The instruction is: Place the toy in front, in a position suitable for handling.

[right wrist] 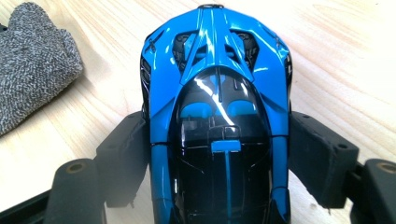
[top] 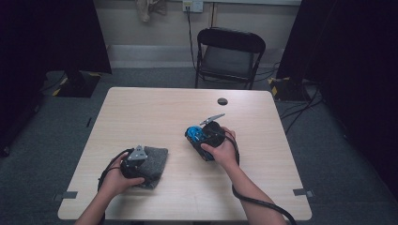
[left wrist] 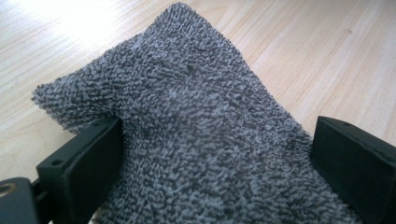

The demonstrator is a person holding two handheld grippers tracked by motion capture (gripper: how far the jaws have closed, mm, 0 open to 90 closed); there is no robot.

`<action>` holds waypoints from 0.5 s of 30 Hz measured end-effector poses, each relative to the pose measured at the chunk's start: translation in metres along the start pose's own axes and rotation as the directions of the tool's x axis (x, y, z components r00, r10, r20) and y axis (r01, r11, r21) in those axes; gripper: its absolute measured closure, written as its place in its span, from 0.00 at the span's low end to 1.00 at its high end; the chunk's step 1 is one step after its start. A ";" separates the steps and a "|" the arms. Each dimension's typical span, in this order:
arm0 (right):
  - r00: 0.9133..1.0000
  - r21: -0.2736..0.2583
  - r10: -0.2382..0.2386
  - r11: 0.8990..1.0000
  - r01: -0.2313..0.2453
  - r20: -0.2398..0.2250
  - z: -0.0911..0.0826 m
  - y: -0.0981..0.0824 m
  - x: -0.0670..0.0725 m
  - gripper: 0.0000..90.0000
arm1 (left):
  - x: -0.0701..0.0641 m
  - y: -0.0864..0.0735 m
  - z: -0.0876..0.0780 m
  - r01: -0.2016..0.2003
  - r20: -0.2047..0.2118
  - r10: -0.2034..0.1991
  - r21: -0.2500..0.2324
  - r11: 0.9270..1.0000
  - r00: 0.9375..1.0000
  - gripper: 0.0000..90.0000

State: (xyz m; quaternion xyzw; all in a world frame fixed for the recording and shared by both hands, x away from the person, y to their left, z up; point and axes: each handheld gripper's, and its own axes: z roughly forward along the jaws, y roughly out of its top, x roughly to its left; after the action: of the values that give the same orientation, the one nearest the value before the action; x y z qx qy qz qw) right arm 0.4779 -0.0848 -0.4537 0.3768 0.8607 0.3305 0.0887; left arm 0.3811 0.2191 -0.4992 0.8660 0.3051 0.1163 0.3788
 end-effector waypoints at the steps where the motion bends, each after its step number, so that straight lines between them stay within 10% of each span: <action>1: 1.000 -0.003 0.000 1.000 0.000 -0.001 0.001 -0.001 0.000 0.29 | 0.000 0.000 0.000 0.001 0.000 -0.001 -0.002 1.000 1.000 0.03; 15: 1.000 0.007 -0.017 1.000 0.017 -0.022 0.009 -0.004 0.001 0.29 | 0.000 0.000 0.000 -0.004 -0.001 0.004 0.000 1.000 1.000 0.03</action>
State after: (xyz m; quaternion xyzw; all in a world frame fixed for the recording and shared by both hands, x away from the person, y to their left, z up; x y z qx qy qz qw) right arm 0.4786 -0.0817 -0.4632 0.3663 0.8659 0.3310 0.0807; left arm 0.3810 0.2185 -0.4994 0.8665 0.3035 0.1178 0.3785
